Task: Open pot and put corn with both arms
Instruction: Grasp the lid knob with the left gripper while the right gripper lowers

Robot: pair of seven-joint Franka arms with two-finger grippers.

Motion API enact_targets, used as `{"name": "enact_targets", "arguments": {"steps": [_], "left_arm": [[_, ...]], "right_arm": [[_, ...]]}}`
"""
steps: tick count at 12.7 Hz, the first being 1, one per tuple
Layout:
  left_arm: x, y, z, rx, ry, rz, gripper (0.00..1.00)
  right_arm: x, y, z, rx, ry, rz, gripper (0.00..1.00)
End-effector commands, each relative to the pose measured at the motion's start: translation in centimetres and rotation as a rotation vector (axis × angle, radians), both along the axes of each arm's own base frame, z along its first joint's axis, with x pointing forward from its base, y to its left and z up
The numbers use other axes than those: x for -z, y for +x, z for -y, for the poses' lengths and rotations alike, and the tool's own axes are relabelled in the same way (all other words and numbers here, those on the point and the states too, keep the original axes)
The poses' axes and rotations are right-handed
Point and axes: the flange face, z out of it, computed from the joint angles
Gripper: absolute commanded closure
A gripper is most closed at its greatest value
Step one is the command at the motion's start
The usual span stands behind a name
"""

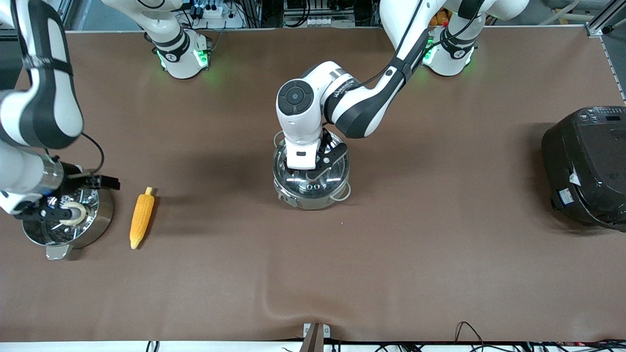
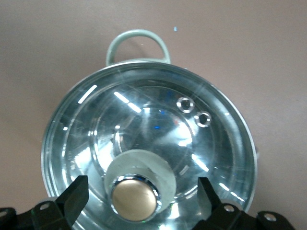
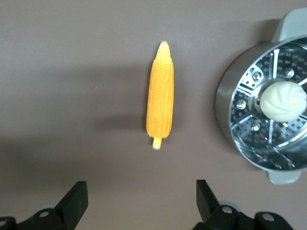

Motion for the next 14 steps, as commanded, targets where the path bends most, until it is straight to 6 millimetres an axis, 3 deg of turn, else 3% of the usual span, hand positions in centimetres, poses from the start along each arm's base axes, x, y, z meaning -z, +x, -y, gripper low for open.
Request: {"name": "enact_targets", "arguments": {"steps": [1, 4, 6, 14], "left_arm": [[-0.6, -0.2, -0.2, 0.006, 0.007, -0.028, 0.0], [-0.4, -0.2, 0.1, 0.016, 0.002, -0.025, 0.0], [-0.2, -1.0, 0.6, 0.021, 0.007, -0.027, 0.09], [1.7, -1.3, 0.8, 0.036, 0.02, -0.035, 0.21]], "right_arm": [[4.9, 2.2, 1.2, 0.005, 0.007, -0.014, 0.0], [9.1, 3.5, 2.7, 0.024, 0.014, -0.051, 0.0], [11.4, 4.4, 2.9, 0.023, 0.013, -0.052, 0.0], [15.2, 5.1, 1.9, 0.017, -0.001, -0.019, 0.0]]}}
